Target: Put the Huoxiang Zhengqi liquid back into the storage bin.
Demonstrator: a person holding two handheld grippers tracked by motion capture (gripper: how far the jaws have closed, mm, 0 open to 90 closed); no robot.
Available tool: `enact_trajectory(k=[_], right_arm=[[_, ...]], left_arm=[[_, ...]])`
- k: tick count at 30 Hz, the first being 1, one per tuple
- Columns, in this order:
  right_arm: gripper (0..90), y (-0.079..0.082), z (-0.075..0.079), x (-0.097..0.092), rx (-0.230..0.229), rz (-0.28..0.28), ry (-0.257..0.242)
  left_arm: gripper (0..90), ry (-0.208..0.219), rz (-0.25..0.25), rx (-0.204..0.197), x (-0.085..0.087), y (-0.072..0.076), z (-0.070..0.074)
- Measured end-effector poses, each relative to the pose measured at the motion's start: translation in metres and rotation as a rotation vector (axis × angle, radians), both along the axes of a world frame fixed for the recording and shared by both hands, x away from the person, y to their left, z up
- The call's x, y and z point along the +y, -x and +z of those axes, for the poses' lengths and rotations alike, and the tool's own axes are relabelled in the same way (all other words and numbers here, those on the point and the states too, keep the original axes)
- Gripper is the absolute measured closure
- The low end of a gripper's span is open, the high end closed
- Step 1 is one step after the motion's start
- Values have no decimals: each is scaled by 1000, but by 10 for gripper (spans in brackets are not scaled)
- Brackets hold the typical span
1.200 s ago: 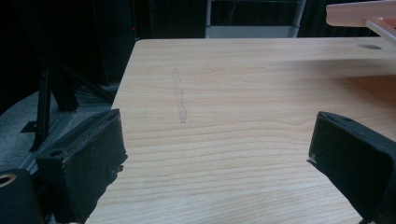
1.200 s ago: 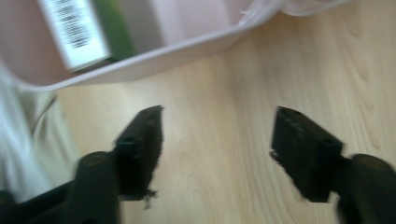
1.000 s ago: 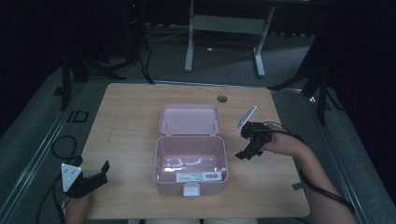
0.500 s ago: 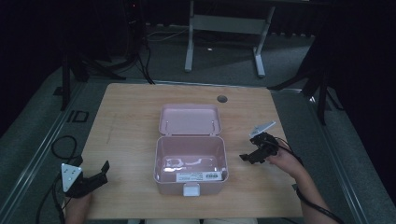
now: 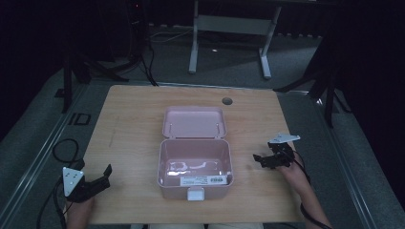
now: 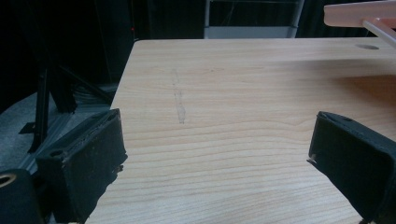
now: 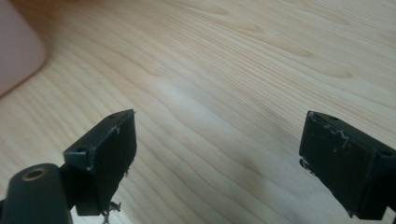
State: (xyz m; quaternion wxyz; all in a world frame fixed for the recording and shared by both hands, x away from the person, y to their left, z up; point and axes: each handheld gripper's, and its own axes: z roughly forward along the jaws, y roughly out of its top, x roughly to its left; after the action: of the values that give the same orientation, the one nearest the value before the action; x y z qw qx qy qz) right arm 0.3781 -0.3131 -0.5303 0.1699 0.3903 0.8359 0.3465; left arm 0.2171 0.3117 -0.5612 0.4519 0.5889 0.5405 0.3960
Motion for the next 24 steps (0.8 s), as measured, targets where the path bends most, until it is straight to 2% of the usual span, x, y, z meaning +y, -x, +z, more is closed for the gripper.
enact_trajectory(k=[3,7,9,11,13,14,17,24], right_arm=[[110,3,-5,-6,-19,-55,3],[110,7,-9,-15,-38,-134,-18],[110,8,-10,-18,-31,-159,-37],[110,11,-12,-22,-64,-188,-44],[110,12,-13,-23,-64,-195,-45],[110,14,-15,-26,-80,-223,-58],[110,17,-16,-30,-98,-250,-85],[110,26,-16,-39,-162,-340,-95]], left_arm=[[40,-2,0,0,0,0,0],[40,-2,1,0,0,0,0],[40,-2,0,1,0,0,0],[40,-2,1,1,0,0,0],[40,-3,1,-1,0,0,0],[39,-3,1,-1,0,0,0],[40,-4,2,-3,0,0,0],[39,-4,-1,-5,0,1,0]])
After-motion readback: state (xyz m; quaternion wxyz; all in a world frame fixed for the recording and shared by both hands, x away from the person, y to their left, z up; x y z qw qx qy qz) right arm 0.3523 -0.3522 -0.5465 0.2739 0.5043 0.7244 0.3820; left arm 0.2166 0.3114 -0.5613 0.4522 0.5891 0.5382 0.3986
